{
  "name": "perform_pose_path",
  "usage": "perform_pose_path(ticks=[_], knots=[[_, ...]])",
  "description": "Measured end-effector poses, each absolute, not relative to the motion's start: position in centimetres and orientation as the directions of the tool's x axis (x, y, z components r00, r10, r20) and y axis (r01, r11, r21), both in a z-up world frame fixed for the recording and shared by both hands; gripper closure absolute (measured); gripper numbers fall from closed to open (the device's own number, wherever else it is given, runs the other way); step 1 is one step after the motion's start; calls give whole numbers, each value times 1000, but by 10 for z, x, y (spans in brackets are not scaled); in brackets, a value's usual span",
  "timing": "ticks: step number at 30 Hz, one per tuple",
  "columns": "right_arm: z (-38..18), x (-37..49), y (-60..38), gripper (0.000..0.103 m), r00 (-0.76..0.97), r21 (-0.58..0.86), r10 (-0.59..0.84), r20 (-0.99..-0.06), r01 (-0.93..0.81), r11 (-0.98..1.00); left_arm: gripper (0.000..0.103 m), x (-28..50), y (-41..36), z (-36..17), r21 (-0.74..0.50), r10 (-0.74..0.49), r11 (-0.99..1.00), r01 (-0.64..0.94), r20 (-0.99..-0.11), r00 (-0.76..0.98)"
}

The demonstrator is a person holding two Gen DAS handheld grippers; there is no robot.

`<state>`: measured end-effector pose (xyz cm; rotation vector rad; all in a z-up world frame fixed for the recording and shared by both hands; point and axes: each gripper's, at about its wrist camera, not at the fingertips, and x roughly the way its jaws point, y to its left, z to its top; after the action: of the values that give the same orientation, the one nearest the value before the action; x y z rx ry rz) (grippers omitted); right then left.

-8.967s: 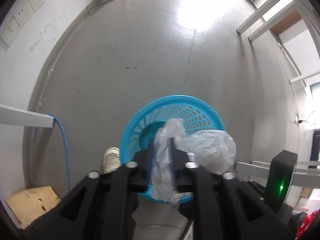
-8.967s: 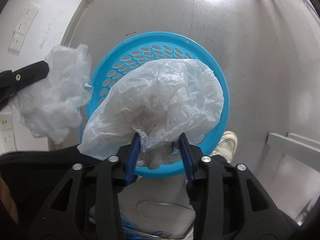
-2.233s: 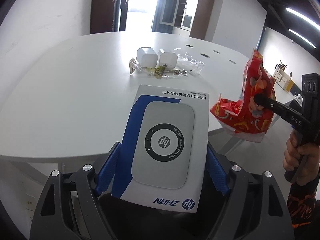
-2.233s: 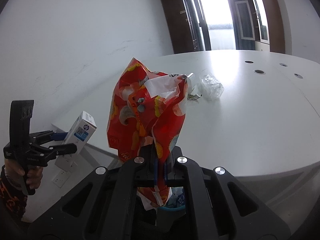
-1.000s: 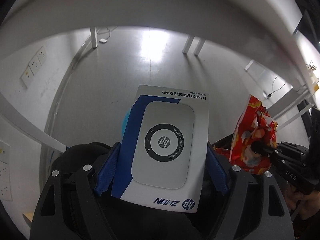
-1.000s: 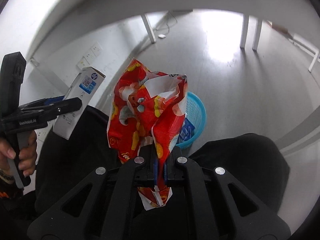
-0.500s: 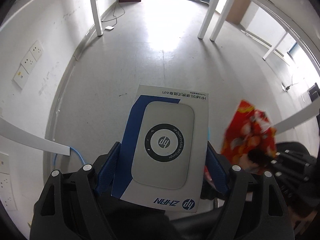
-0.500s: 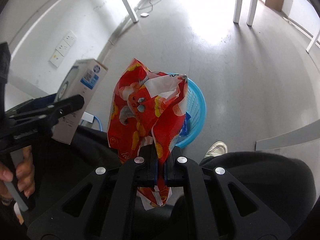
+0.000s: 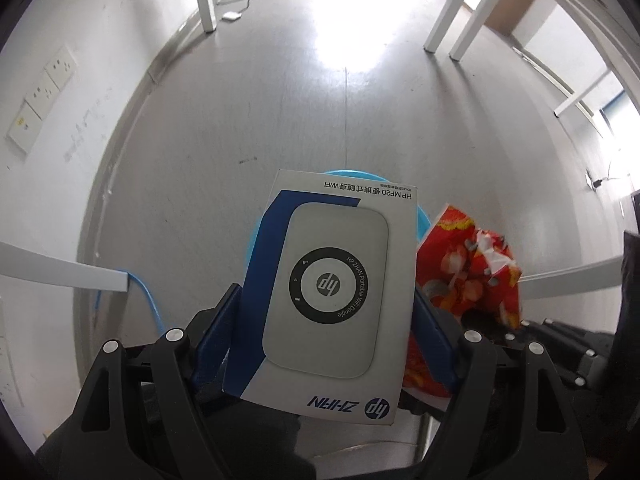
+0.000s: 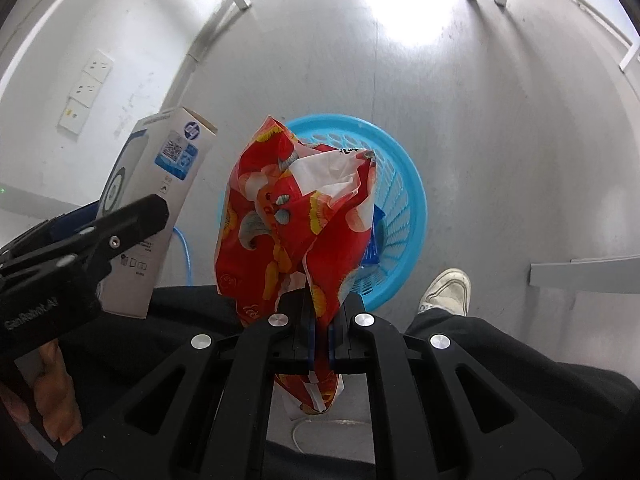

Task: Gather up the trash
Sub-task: 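Carry the red bag and HP box down over the blue wastebasket with both tools, then open both tools to drop the red bag and HP box into the wastebasket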

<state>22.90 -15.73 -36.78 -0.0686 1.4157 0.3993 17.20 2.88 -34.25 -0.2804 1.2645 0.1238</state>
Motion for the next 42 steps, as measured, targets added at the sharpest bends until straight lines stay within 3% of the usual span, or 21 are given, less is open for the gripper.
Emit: perform_pose_path(ticks=[15, 29, 32, 34, 42], knots=[[-436, 280, -151, 100, -37, 184, 180, -983, -183, 966, 24, 227, 54, -408, -172, -131, 906, -386, -983, 130], [-463, 296, -152, 98, -72, 170, 162, -984, -136, 976, 23, 239, 55, -430, -209, -187, 881, -425, -978, 93], [-463, 297, -152, 91, -63, 165, 159, -985, -118, 979, 21, 240, 54, -429, -250, -222, 874, -416, -968, 114], [-462, 297, -152, 66, -53, 174, 169, -984, -117, 978, 16, 241, 54, -425, -252, -212, 872, -419, -967, 139], [-460, 292, -153, 64, -54, 165, 160, -986, -120, 979, 16, 240, 60, -420, -288, -232, 834, -470, -957, 175]])
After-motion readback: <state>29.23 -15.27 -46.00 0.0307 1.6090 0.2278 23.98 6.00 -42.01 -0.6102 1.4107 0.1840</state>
